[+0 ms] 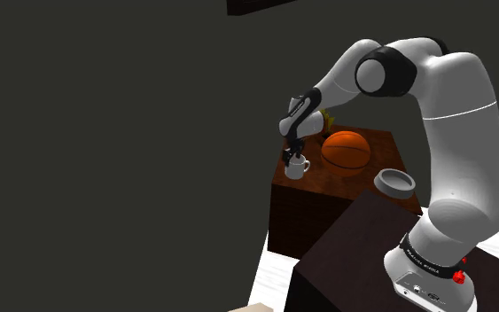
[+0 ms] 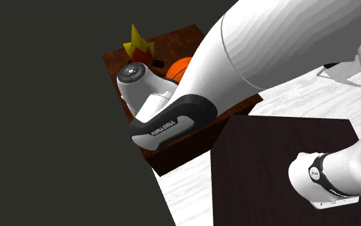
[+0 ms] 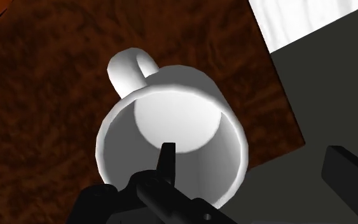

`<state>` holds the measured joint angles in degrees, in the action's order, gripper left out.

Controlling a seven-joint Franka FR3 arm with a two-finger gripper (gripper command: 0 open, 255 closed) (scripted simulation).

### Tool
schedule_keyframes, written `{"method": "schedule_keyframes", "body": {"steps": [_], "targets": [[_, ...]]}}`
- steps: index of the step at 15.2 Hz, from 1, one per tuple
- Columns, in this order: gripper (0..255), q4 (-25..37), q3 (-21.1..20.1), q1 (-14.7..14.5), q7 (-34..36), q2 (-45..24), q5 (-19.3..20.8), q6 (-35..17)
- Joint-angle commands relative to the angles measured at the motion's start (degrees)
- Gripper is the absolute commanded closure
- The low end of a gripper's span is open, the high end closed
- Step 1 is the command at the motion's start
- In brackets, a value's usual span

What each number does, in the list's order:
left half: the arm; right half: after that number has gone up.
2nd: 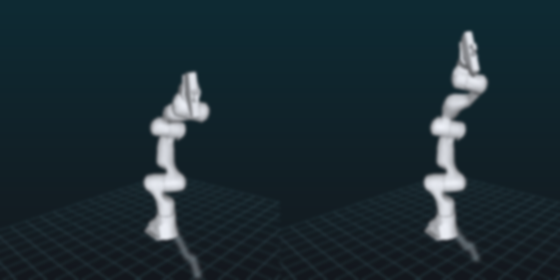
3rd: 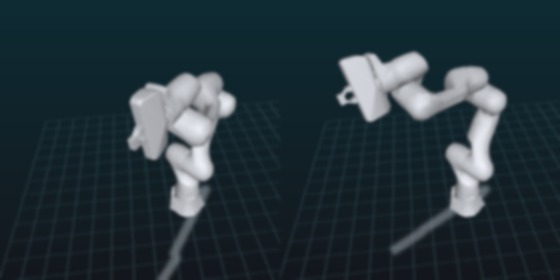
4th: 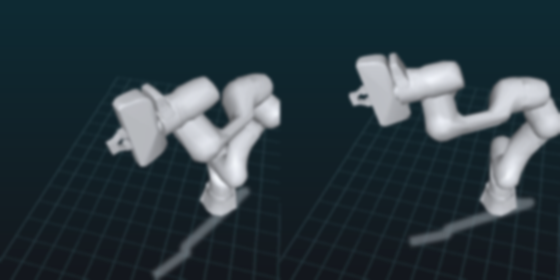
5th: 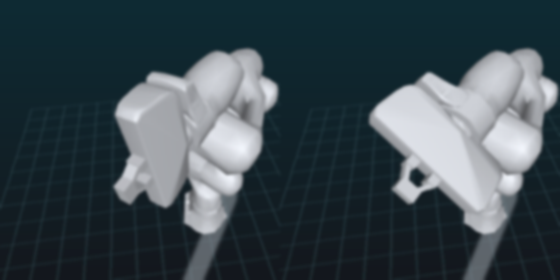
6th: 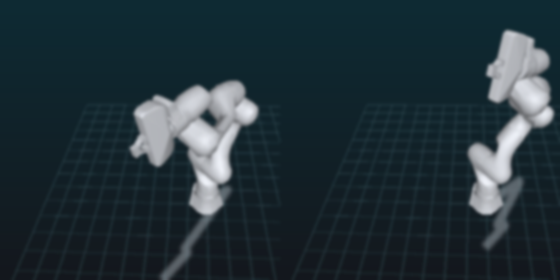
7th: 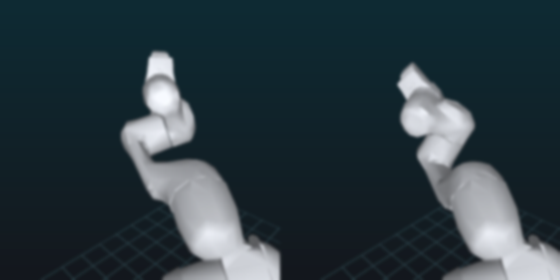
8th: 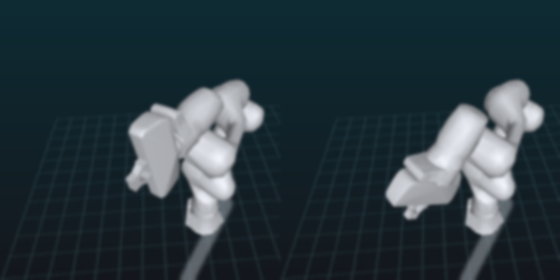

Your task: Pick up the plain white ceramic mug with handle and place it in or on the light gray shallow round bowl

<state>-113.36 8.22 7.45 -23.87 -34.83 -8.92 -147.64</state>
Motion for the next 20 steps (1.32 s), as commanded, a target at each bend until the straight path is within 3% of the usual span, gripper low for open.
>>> {"method": "schedule_keyframes", "body": {"steps": [1,7,14,15,20], "targets": [[0,1.19,-0.36,0.31,-0.21,-2.2,-0.36,-1.09],[0,2.5,-1.08,0.86,-0.64,-6.04,-0.99,-3.64],[0,2.51,-1.08,0.86,-0.63,-6.04,-0.98,-3.63],[255,2.51,-1.08,0.86,-0.63,-6.04,-0.98,-3.63],[255,2.51,-1.08,0.86,-0.63,-6.04,-0.98,-3.63]]}}
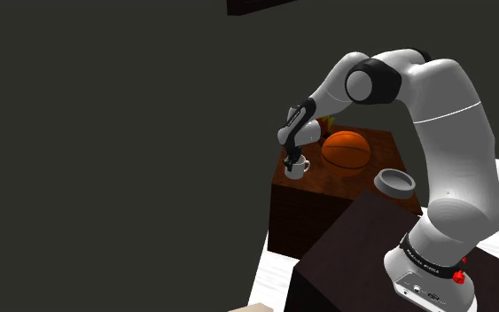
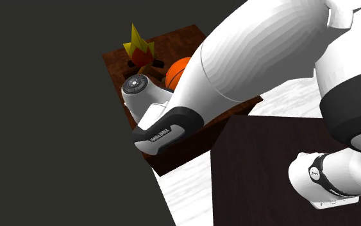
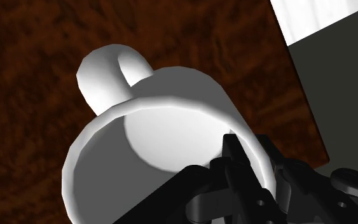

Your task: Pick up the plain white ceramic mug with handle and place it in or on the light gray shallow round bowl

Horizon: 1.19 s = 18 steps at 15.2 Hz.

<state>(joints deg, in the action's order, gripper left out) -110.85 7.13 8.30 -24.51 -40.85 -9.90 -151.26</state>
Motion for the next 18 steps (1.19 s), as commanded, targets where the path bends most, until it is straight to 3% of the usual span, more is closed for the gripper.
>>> {"method": "schedule_keyframes", "body": {"steps": [1,18], "targets": [[255,0.0,0.01,0.01,0.0,-0.02,0.0,0.0],[255,-2.54,1.79,-1.34,1.18,9.3,1.74,6.78]]}}
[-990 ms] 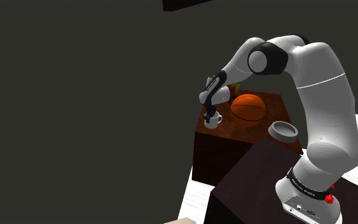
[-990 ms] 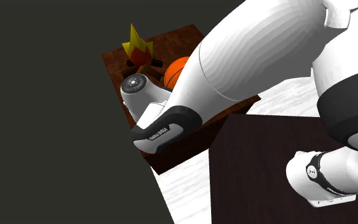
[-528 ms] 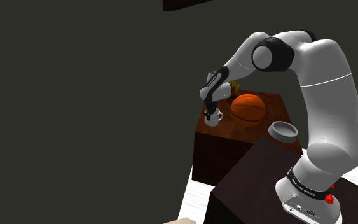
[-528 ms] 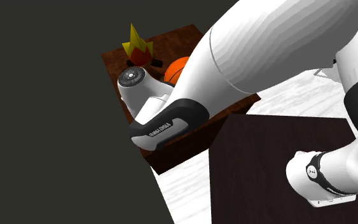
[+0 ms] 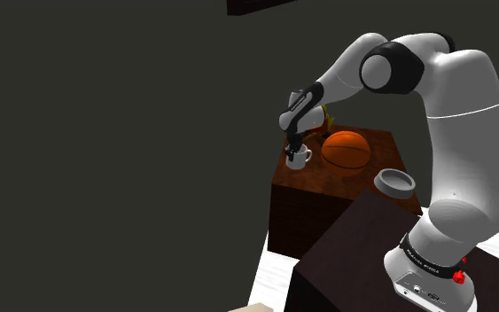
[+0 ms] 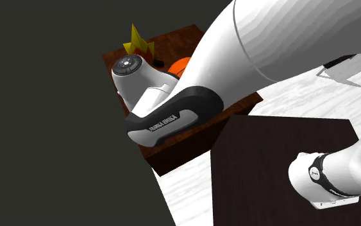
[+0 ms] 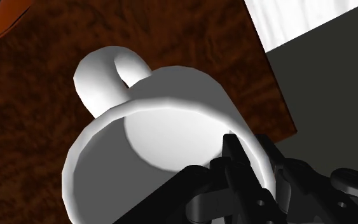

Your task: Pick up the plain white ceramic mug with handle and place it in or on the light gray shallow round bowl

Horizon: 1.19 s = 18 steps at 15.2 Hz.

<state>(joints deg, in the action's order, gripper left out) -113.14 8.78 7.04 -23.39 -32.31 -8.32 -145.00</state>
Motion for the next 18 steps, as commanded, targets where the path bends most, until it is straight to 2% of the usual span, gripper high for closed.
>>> {"method": "schedule_keyframes", "body": {"steps": [1,9,18], "targets": [[255,-0.32,0.27,-0.17,0.16,1.38,0.3,1.05],[255,-0.57,1.13,-0.8,0.95,6.12,1.48,5.5],[255,-15.07,4.26,5.32,-8.95,15.53,1.7,0.47]]}}
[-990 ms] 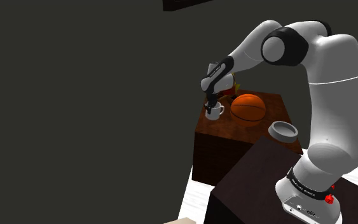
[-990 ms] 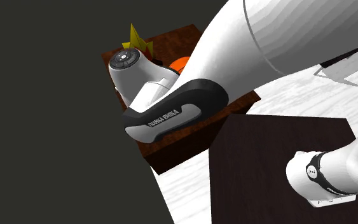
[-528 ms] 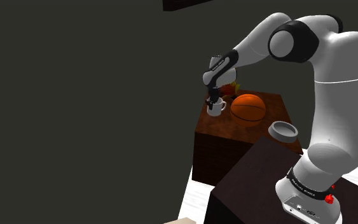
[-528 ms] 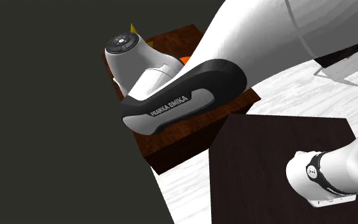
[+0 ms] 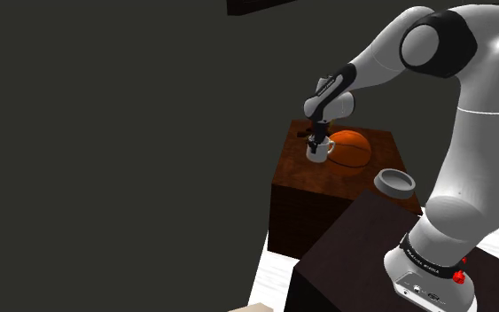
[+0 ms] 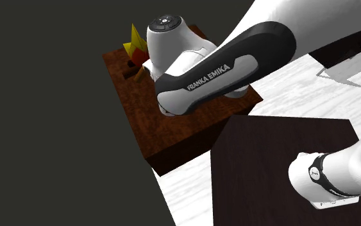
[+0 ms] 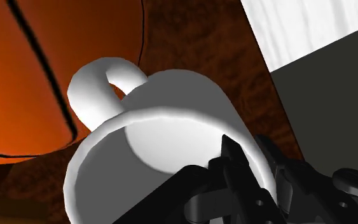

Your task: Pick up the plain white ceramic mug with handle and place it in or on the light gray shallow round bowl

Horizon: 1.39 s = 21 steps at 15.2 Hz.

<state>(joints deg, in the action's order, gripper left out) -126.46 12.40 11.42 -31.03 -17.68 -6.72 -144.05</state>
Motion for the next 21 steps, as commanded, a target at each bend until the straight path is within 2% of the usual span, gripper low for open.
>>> {"method": "schedule_keyframes", "body": {"steps": [1,7,8,9,14,18,21], "targets": [[255,-3.05,1.07,1.69,-2.5,1.79,0.17,-0.88],[255,-9.44,4.04,6.48,-10.14,6.36,0.7,-2.68],[255,-7.83,2.91,5.11,-8.59,6.06,0.53,-4.28],[0,-7.83,2.9,5.11,-8.59,6.06,0.53,-4.28],[0,-14.62,8.02,2.87,-8.05,16.48,25.14,-6.7],[0,-18.65,8.59,4.84,-9.0,25.02,44.11,-7.31],[0,-18.45,8.71,5.36,-8.69,23.25,44.58,-9.03]]}}
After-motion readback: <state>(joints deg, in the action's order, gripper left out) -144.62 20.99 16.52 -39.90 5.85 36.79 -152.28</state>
